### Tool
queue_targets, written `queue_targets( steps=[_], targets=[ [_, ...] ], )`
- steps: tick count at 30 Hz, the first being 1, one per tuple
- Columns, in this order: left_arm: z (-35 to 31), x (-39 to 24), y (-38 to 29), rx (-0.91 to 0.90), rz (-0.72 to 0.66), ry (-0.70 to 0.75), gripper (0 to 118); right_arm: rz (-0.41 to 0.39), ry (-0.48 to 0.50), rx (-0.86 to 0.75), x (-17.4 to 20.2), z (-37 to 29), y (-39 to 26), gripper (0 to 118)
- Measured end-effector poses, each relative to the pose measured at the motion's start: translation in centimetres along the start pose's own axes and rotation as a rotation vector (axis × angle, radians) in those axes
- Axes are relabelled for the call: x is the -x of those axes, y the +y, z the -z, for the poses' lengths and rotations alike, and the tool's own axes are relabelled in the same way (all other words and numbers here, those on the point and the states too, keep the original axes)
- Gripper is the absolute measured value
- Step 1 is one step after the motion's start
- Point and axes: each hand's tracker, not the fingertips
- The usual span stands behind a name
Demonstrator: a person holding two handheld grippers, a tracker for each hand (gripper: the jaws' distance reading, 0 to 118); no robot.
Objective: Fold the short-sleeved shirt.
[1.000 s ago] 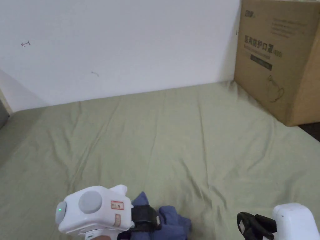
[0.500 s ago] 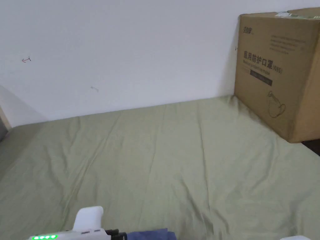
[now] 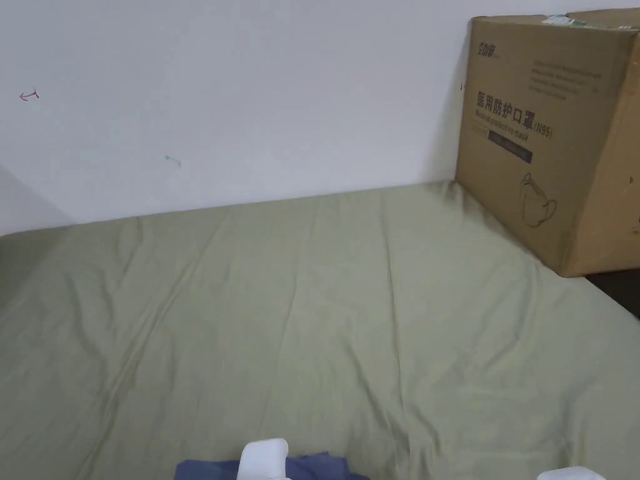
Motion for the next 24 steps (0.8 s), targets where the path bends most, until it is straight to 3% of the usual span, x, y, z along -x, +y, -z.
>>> queue_targets(
  steps=[7,11,14,17,20,24],
  targets=[
    [-0.9,-0.4,-0.5,0.119,-0.040,-0.180,3,0.022,0.027,-0.008,0.8,-0.5,1.5,0],
    [-7.7,-1.5,0.6,-0.104,0.078,-0.127,3,-0.027,0.063,-0.074,2.0,-1.8,4.7,0],
    [-15.0,-1.8,1.7,-0.335,0.085,-0.096,3,-0.055,0.090,-0.177,3.0,-3.5,7.4,0],
    [-22.2,-2.8,1.5,-0.591,0.237,0.071,3,-0.098,0.065,-0.366,4.2,-5.6,8.8,0],
    [-26.4,-3.9,-0.4,-0.838,0.395,0.358,3,-0.187,-0.017,-0.541,5.7,-7.0,8.8,0],
    [-27.2,-2.0,-4.6,-1.045,0.318,0.481,3,-0.238,-0.178,-0.738,7.3,-6.8,6.1,0]
  ],
)
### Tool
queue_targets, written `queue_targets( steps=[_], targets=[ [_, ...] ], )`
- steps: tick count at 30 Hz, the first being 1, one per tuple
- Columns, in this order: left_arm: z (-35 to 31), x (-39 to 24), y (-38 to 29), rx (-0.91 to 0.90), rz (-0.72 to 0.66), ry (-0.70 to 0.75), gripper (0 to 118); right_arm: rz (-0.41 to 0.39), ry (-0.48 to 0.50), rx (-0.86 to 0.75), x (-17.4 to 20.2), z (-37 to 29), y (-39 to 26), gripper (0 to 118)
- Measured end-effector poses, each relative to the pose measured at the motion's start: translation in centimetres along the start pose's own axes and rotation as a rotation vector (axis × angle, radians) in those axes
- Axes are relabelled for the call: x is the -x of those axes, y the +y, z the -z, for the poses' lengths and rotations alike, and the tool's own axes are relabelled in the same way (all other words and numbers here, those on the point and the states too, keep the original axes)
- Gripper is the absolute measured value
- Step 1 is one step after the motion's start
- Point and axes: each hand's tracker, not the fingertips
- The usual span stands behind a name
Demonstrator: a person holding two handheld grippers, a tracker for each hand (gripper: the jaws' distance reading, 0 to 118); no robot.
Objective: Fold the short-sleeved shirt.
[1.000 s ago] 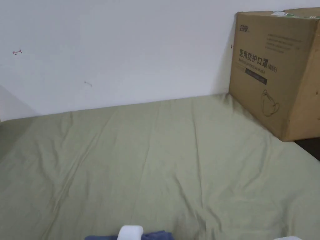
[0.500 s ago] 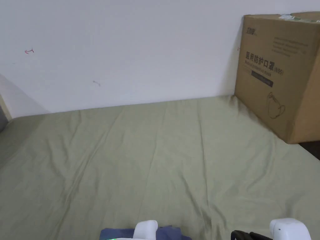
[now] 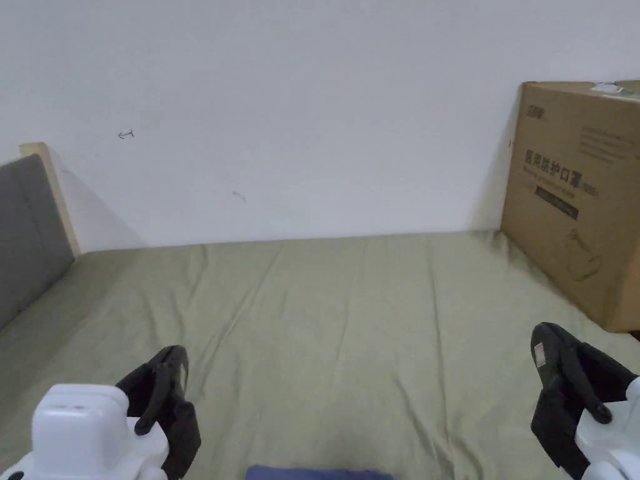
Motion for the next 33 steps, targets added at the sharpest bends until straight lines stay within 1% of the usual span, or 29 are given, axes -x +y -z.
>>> queue_targets(
  steps=[1,3,4,5,7,9,12,13,14,16,17,18,19,20,21,22,23,24,25,26,27,28,29,30,31,32,33],
  targets=[
    [-0.8,0.3,-1.1,0.017,-0.006,0.053,3,0.007,-0.004,0.006,0.2,-0.3,-0.9,0],
    [-2.0,0.5,-3.1,0.063,-0.010,0.139,3,0.044,-0.022,0.113,0.6,-0.7,-2.3,0],
    [-2.4,0.6,-3.8,0.073,-0.024,0.148,3,0.072,-0.027,0.154,0.5,-0.8,-3.1,0],
    [-2.7,0.7,-4.2,0.081,-0.041,0.143,3,0.098,-0.027,0.169,0.3,-1.1,-3.7,0],
    [-2.4,0.9,-4.4,0.117,-0.055,0.117,3,0.083,-0.030,0.187,0.0,-1.2,-4.0,0],
    [-2.2,1.0,-4.2,0.127,-0.038,0.119,3,0.064,-0.043,0.183,-0.3,-1.1,-3.6,0],
    [-2.2,1.3,-3.5,0.099,-0.035,0.130,3,0.085,-0.046,0.155,-0.9,-1.2,-2.5,0],
    [-2.2,1.4,-3.2,0.099,-0.031,0.129,3,0.096,-0.030,0.158,-1.1,-1.0,-2.1,0],
    [-2.2,1.5,-2.8,0.103,-0.022,0.129,3,0.111,0.023,0.181,-1.2,-0.6,-2.0,0],
    [-2.4,1.7,-2.2,0.111,0.015,0.135,3,0.118,0.209,0.357,-1.1,1.7,-2.5,0],
    [-2.6,1.9,-2.1,0.115,0.022,0.131,3,0.141,0.310,0.502,-0.7,3.4,-3.4,0],
    [-2.8,2.1,-2.1,0.120,0.022,0.122,3,0.189,0.408,0.651,-0.4,5.1,-4.6,0],
    [-2.9,2.4,-2.2,0.136,0.017,0.108,3,0.283,0.505,0.811,0.1,7.1,-6.6,0],
    [-2.8,2.6,-2.5,0.157,0.010,0.098,3,0.393,0.570,0.959,0.4,8.8,-8.7,0],
    [-2.7,2.9,-3.0,0.184,0.004,0.090,3,0.478,0.580,1.060,1.0,10.0,-11.1,0],
    [-2.6,3.1,-3.5,0.206,-0.001,0.088,3,0.523,0.595,1.121,1.6,10.8,-13.1,0],
    [-2.4,3.4,-4.2,0.237,-0.014,0.088,3,0.533,0.600,1.161,2.0,11.5,-14.9,0],
    [-1.8,3.9,-4.9,0.295,-0.037,0.077,3,0.496,0.590,1.215,2.5,12.4,-16.8,0],
    [-1.0,4.5,-5.7,0.362,-0.066,0.057,3,0.435,0.591,1.273,3.0,13.1,-18.4,0],
    [-0.2,5.3,-6.5,0.426,-0.106,0.019,3,0.401,0.595,1.325,3.3,13.7,-20.1,0],
    [0.8,6.3,-7.5,0.498,-0.173,-0.044,3,0.358,0.569,1.371,3.4,14.1,-22.0,0],
    [1.9,7.4,-8.5,0.562,-0.241,-0.083,3,0.382,0.533,1.394,3.3,14.0,-23.5,0],
    [2.8,8.4,-9.5,0.611,-0.298,-0.117,3,0.504,0.536,1.377,2.4,14.1,-24.3,0],
    [3.8,9.5,-10.7,0.652,-0.364,-0.162,3,0.655,0.565,1.355,1.5,14.5,-24.7,0],
    [4.8,10.7,-11.8,0.693,-0.453,-0.200,3,0.721,0.526,1.374,0.7,14.7,-24.9,0],
    [5.9,11.6,-13.0,0.733,-0.530,-0.251,4,0.748,0.524,1.388,0.3,14.2,-25.0,0],
    [7.2,12.6,-14.5,0.772,-0.619,-0.318,8,0.754,0.527,1.380,0.2,14.1,-25.1,0]
  ],
)
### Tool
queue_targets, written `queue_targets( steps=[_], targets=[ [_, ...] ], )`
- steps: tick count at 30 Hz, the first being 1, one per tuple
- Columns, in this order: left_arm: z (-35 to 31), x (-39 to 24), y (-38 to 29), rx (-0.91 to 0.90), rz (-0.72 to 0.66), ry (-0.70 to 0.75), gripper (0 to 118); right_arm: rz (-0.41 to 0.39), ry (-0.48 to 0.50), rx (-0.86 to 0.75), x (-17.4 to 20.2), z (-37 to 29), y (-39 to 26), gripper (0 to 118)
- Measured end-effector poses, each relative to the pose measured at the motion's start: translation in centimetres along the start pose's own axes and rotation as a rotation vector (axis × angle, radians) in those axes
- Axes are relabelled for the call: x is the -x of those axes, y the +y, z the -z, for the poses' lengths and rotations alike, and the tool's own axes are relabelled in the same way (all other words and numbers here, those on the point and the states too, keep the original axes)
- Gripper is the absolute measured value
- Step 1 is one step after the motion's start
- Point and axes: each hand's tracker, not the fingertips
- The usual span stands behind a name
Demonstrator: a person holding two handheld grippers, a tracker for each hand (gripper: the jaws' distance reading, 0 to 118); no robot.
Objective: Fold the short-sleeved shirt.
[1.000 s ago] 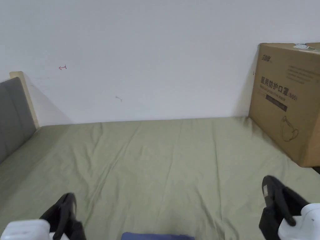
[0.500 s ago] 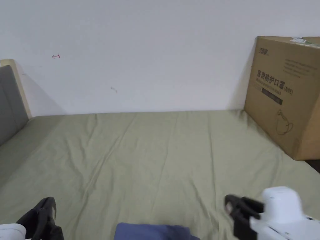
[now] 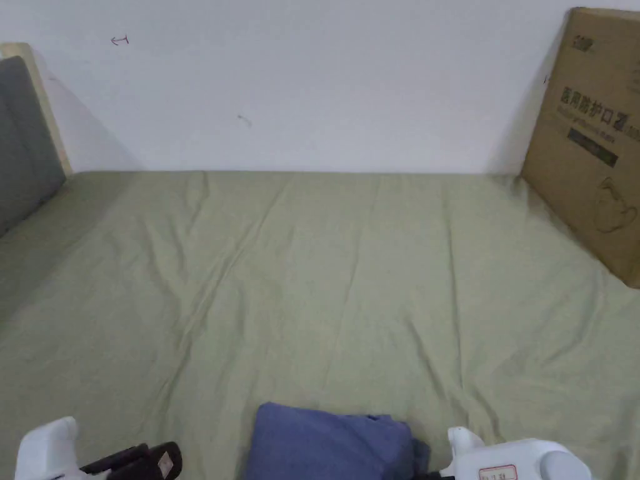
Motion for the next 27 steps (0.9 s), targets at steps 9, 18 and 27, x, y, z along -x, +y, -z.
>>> queue_targets(
  steps=[9,18,27],
  targets=[
    [13.8,6.9,-0.2,0.395,-0.278,-0.390,118,-0.154,-0.077,0.015,1.9,0.4,-0.3,0],
    [20.2,4.5,-1.4,0.459,-0.271,-0.587,106,-0.114,-0.055,-0.014,1.4,0.5,-0.9,0],
    [15.7,3.9,1.1,0.450,-0.190,-0.393,23,-0.115,-0.025,-0.109,3.8,-1.8,-1.6,0]
  ],
)
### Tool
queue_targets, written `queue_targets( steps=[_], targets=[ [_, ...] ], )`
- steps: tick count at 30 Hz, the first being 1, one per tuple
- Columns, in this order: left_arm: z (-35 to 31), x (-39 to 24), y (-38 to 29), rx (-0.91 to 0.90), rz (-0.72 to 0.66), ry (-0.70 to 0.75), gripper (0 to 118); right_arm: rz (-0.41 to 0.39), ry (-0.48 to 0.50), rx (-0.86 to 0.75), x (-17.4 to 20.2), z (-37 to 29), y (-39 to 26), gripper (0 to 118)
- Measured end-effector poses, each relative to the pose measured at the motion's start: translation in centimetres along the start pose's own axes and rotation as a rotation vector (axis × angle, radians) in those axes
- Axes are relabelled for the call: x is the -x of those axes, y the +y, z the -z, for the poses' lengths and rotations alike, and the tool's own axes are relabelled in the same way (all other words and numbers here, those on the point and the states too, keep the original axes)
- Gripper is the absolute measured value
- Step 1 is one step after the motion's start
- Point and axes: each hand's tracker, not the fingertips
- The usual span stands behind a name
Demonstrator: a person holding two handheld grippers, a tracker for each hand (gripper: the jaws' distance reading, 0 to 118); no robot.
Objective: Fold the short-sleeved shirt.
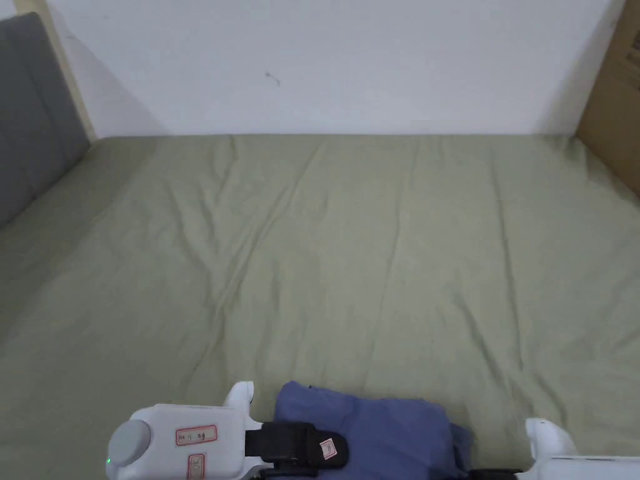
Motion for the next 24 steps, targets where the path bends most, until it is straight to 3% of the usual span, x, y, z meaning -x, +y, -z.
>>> queue_targets(
  steps=[5,11,14,18,19,24],
  targets=[
    [-11.5,-1.4,3.2,-0.055,0.002,0.152,23,-0.119,-0.058,-0.058,3.4,-3.4,-0.3,0],
    [-24.3,0.2,7.6,-0.006,-0.018,0.635,23,-0.105,-0.059,-0.068,4.6,-6.4,-0.4,0],
    [-27.6,0.9,8.9,0.056,0.030,0.876,26,-0.130,-0.126,-0.080,4.6,-7.4,-0.5,0],
    [-30.4,0.5,8.8,0.018,0.012,1.027,73,-0.217,-0.230,-0.069,4.7,-7.6,-0.9,0],
    [-31.9,1.4,9.3,0.002,0.007,1.045,115,-0.221,-0.232,-0.065,4.8,-7.5,-1.1,0],
    [-33.8,-3.1,7.3,-0.113,0.039,1.069,110,-0.228,-0.213,-0.065,5.1,-7.2,-1.6,0]
  ],
)
